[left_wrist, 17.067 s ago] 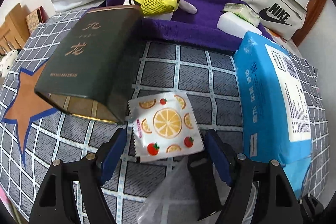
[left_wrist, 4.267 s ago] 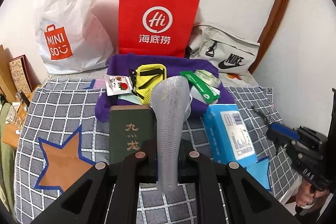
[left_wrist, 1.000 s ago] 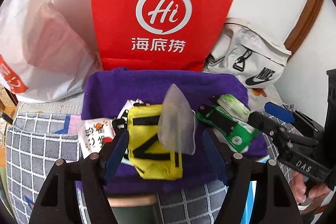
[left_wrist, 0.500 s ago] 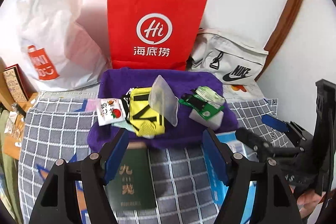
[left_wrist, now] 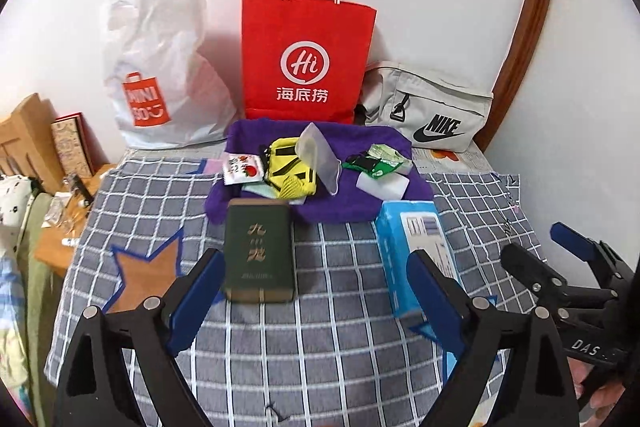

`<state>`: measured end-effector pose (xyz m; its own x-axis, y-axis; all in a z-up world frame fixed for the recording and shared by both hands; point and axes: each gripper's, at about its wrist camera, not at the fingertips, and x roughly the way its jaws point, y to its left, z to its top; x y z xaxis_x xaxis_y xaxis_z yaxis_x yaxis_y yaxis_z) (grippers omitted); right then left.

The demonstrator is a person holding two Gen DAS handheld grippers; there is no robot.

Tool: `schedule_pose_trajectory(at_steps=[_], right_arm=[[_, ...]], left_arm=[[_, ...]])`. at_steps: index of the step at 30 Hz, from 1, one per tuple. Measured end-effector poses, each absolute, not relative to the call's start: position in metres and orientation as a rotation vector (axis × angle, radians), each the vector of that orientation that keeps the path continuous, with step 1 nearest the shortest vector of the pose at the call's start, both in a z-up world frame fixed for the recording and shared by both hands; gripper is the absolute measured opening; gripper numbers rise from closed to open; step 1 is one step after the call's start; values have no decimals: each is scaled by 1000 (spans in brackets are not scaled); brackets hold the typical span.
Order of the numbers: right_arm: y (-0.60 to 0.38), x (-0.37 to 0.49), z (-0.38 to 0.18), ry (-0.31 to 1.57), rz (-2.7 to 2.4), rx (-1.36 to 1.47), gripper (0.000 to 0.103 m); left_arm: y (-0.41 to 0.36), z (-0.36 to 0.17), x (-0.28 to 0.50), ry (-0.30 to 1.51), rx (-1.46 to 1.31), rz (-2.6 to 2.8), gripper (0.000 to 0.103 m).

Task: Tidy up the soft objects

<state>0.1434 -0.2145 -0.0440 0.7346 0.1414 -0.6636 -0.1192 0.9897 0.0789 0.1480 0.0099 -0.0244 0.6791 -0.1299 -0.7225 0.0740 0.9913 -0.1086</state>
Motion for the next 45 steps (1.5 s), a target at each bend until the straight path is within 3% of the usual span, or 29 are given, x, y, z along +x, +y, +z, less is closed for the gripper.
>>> schedule_pose_trajectory(at_steps=[19, 45], right_arm=[[-223, 38, -31, 629, 159, 30, 102], [-212, 25, -30, 620, 174, 11, 102]], left_arm=[[1, -15, 55, 737, -35, -38, 92], [5, -13, 41, 718, -50, -37, 92]])
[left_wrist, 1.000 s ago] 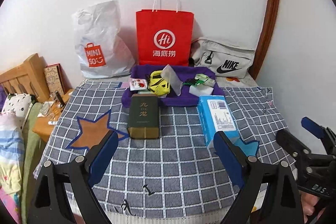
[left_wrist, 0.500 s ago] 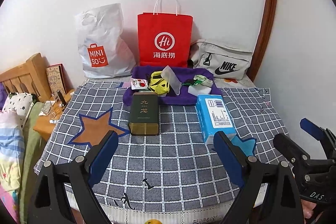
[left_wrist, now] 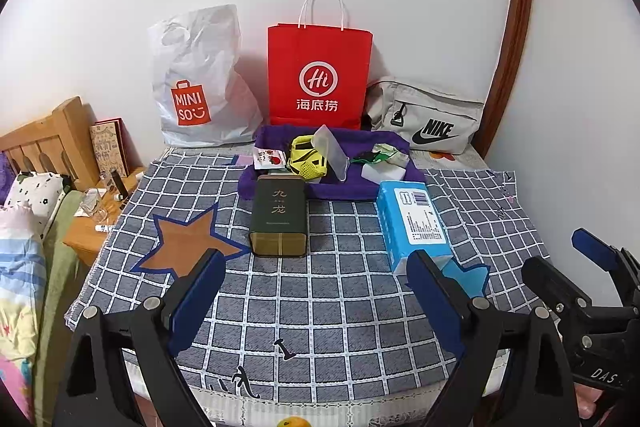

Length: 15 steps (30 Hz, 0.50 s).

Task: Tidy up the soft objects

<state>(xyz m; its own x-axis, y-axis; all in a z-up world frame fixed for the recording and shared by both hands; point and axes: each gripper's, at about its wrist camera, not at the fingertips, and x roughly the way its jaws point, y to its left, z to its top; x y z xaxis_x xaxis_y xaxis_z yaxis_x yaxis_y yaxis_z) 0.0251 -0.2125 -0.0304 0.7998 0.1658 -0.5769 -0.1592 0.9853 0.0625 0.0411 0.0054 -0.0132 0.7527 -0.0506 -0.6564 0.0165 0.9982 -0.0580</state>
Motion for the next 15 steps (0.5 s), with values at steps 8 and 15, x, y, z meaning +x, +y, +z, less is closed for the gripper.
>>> schedule_pose_trajectory(at_steps=[8, 15], right_arm=[[-214, 25, -30, 620, 176, 14, 102], [-215, 26, -30, 619, 173, 18, 102]], left_arm=[[5, -14, 41, 718, -49, -35, 92], [3, -14, 40, 717, -49, -36, 92]])
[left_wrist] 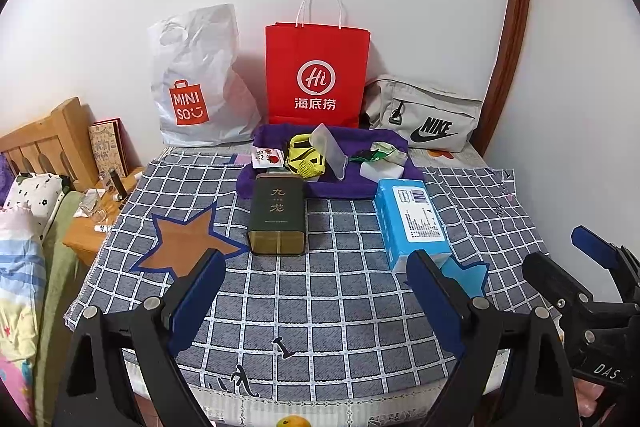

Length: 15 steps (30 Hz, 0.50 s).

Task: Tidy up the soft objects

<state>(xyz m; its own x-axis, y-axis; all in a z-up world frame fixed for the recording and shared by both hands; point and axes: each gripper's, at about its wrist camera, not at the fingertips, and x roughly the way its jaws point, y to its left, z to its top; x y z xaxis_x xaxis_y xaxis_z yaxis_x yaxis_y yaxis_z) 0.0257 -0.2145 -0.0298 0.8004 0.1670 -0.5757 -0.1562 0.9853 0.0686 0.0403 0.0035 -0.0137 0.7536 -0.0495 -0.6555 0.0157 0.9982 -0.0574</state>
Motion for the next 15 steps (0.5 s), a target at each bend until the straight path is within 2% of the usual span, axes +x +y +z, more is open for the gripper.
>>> schedule_pose_trajectory(at_steps=[15], right_arm=[[-215, 24, -29, 615, 169, 23, 102]], left_arm=[[-1, -14, 39, 714, -44, -39, 92]])
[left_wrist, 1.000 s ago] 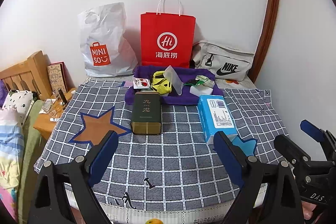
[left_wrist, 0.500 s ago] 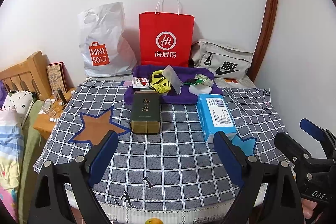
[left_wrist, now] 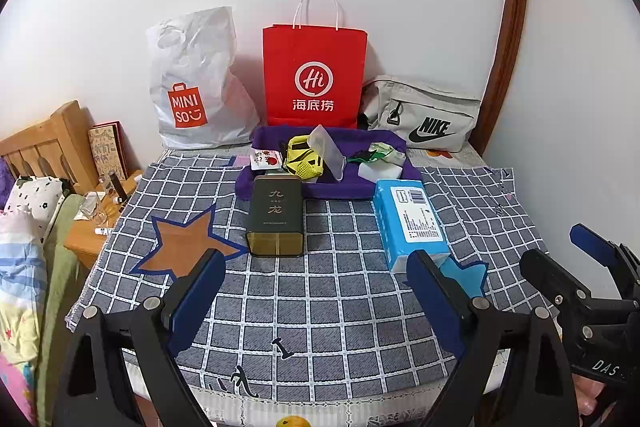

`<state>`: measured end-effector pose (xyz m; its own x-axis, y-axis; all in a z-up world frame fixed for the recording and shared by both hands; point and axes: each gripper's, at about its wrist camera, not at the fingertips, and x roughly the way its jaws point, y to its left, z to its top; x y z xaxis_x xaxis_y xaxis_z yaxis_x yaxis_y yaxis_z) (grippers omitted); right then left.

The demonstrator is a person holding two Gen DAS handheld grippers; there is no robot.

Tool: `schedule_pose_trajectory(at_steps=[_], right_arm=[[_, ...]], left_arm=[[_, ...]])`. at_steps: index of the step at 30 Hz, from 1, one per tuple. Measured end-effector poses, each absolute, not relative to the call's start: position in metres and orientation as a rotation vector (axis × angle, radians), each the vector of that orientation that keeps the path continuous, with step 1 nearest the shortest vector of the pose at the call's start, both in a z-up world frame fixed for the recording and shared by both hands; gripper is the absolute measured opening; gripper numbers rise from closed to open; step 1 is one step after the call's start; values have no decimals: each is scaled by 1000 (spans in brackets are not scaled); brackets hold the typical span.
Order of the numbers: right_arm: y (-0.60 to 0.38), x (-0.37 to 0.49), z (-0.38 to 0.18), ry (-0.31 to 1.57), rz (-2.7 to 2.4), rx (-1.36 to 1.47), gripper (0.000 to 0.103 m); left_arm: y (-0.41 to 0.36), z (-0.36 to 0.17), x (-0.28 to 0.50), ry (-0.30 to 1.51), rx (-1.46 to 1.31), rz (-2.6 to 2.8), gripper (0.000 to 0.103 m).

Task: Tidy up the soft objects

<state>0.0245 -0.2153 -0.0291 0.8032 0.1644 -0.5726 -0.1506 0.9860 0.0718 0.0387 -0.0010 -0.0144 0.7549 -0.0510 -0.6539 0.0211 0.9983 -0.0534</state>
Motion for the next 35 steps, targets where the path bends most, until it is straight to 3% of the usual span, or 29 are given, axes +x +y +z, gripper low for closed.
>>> schedule_pose_trajectory(at_steps=[35], right_arm=[[-212, 21, -25, 610, 173, 26, 102]], left_arm=[[1, -14, 37, 698, -28, -37, 92]])
